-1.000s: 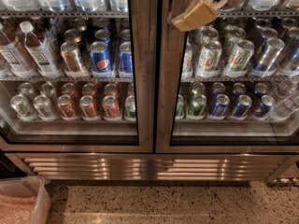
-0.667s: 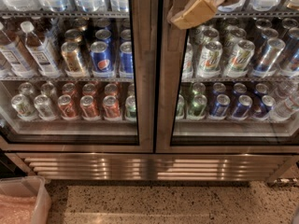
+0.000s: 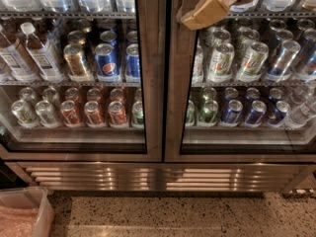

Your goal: Open right fridge door

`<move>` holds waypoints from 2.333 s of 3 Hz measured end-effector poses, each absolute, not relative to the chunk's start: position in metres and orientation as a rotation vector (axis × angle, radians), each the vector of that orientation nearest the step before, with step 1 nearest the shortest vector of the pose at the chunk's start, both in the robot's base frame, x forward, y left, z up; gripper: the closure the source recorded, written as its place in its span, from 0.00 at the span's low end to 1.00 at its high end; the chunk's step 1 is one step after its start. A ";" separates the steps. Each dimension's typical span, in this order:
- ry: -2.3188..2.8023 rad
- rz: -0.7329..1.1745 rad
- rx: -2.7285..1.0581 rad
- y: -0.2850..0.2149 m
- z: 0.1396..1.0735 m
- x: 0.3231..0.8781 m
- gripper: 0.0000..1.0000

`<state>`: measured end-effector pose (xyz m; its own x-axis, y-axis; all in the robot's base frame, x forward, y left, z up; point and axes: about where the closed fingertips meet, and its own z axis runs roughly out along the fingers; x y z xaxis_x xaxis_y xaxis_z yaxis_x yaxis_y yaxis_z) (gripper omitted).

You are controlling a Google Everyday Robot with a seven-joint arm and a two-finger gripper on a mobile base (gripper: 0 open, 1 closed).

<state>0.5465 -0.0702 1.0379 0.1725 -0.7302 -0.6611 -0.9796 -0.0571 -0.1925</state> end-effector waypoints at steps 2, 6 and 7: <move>1.586 0.518 -1.816 -0.069 1.046 0.545 1.00; 1.555 0.536 -1.792 -0.065 1.042 0.546 1.00; 1.551 0.547 -1.792 -0.065 1.042 0.545 1.00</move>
Offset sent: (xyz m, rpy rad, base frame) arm -0.2921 -0.0153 -0.0552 0.2124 0.1439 -0.2071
